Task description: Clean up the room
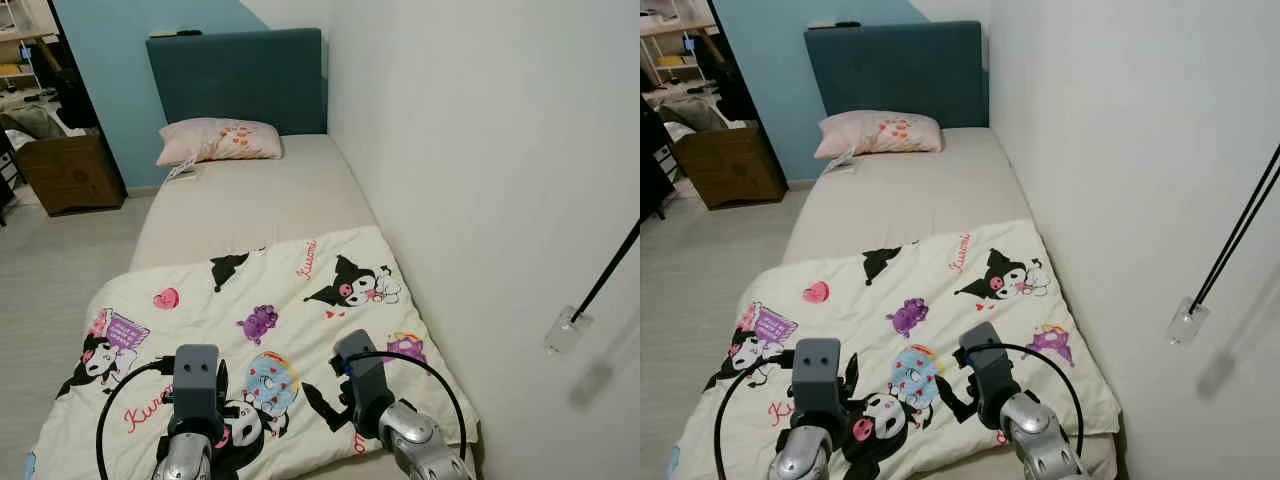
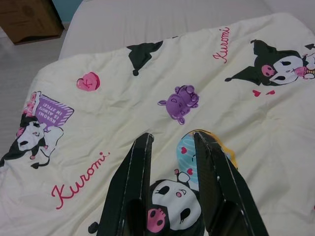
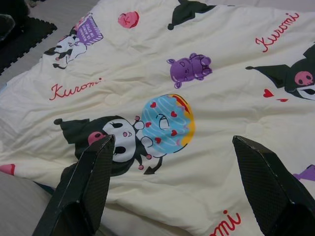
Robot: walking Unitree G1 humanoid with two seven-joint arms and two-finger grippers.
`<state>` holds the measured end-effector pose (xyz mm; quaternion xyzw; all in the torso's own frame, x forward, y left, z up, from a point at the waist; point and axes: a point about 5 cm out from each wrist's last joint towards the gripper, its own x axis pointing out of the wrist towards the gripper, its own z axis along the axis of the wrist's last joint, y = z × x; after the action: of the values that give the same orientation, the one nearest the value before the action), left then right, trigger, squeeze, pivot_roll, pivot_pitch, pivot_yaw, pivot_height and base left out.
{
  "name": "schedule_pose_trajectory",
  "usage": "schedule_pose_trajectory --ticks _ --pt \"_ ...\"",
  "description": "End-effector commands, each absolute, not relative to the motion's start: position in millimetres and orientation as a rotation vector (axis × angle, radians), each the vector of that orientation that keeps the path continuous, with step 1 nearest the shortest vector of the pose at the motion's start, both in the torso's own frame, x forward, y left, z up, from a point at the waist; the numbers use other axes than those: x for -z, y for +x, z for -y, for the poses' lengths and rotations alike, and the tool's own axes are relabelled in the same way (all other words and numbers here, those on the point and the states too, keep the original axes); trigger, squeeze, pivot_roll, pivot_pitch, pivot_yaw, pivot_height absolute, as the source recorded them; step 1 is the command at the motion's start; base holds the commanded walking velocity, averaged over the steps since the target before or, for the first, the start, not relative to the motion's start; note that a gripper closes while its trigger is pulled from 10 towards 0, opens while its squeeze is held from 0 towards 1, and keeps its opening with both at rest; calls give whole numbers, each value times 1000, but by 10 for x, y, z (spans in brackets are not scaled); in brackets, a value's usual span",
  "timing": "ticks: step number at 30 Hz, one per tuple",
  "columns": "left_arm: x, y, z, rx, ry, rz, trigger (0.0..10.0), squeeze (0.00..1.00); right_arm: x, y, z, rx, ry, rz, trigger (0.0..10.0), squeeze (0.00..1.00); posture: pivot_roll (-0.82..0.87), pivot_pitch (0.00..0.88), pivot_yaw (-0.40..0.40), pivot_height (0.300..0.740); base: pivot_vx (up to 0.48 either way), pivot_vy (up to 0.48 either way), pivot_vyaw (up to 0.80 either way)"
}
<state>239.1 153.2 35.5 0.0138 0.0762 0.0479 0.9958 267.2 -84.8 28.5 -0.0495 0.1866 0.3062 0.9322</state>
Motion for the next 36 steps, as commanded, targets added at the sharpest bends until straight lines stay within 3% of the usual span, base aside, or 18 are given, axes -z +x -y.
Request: schedule_pose_trajectory --ticks 1,20,36 --pt "-321 2368 -1585 -115 30 -164 10000 0 -297 2661 810 -640 -95 -379 10000 0 -64 0 17 740 0 0 0" --pt "-292 2333 -1639 -146 21 -170 10000 0 -323 2703 811 -636 -117 -359 10000 0 -65 0 9 740 0 0 0" --pt "-268 2318 -1635 -124 55 -184 10000 0 -313 2672 814 -639 -111 -360 10000 0 -66 0 13 680 0 0 0"
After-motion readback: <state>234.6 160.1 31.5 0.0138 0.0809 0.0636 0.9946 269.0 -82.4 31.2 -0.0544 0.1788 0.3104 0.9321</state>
